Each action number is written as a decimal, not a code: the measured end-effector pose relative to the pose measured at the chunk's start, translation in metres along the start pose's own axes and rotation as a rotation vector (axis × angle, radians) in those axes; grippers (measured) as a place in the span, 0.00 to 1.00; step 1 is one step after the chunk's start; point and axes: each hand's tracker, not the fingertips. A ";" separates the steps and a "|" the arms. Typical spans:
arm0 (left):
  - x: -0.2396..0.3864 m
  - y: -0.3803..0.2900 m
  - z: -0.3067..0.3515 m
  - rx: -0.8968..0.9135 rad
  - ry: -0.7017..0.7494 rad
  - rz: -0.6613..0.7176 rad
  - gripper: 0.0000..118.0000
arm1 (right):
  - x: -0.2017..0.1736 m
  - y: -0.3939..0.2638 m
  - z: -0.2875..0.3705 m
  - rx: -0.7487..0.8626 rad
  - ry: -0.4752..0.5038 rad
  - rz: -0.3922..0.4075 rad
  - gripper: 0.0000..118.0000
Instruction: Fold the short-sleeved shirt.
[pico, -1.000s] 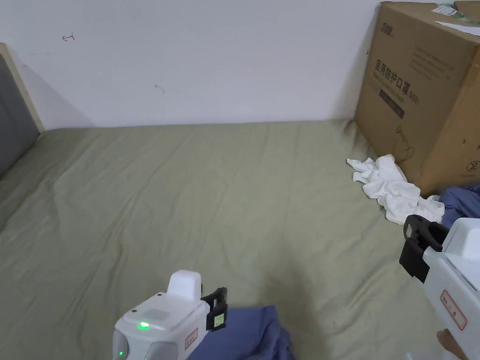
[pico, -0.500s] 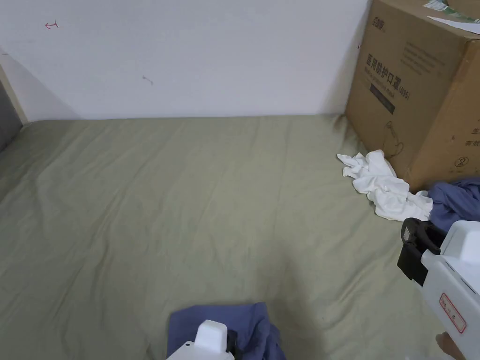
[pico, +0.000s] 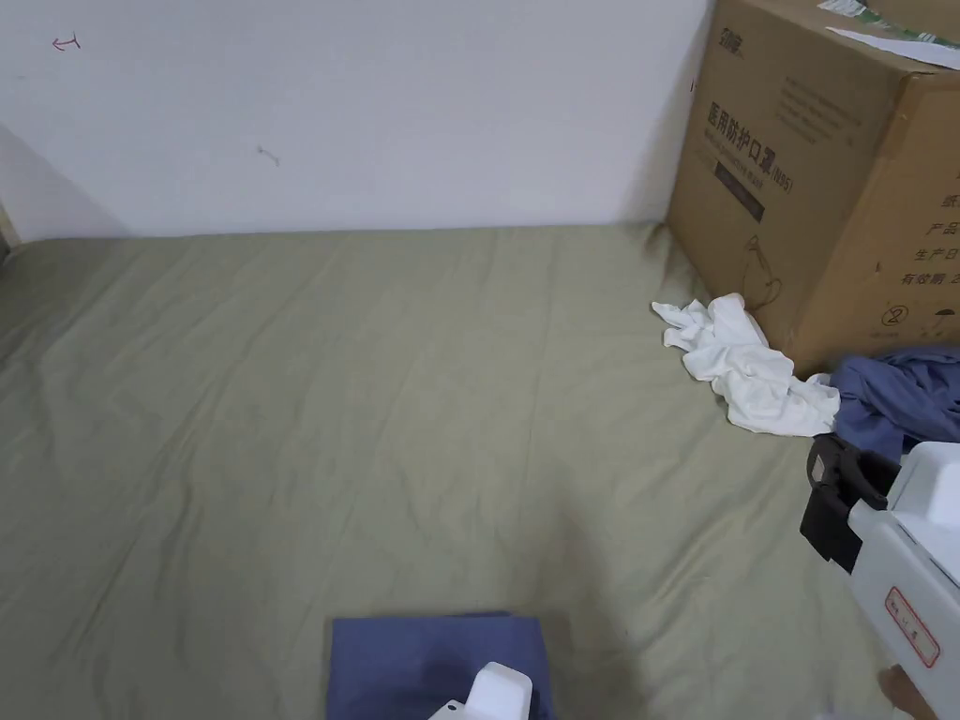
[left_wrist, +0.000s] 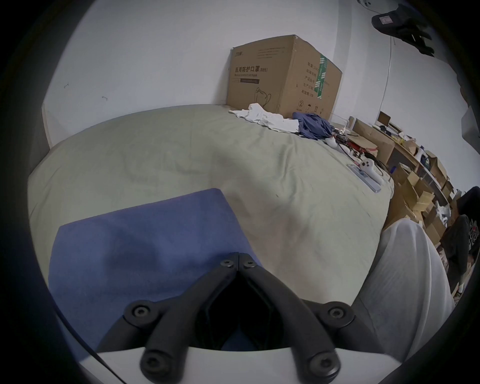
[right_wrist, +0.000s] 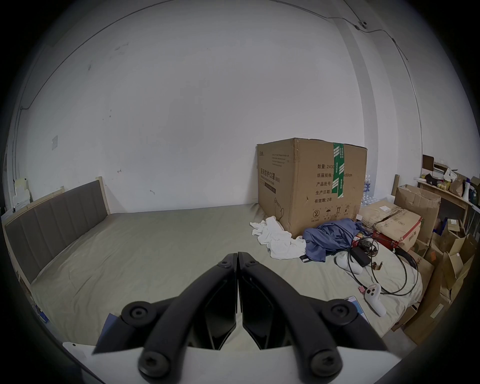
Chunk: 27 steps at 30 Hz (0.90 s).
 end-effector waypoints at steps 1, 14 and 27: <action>-0.001 0.002 0.004 0.014 0.009 0.012 0.00 | 0.000 0.000 0.000 0.001 0.000 -0.001 0.00; -0.059 0.107 0.129 0.362 0.146 0.005 0.00 | -0.027 0.018 0.006 0.074 0.068 -0.006 0.00; -0.133 0.161 0.224 0.648 0.404 0.082 0.00 | -0.089 0.035 0.009 0.167 0.141 0.015 0.00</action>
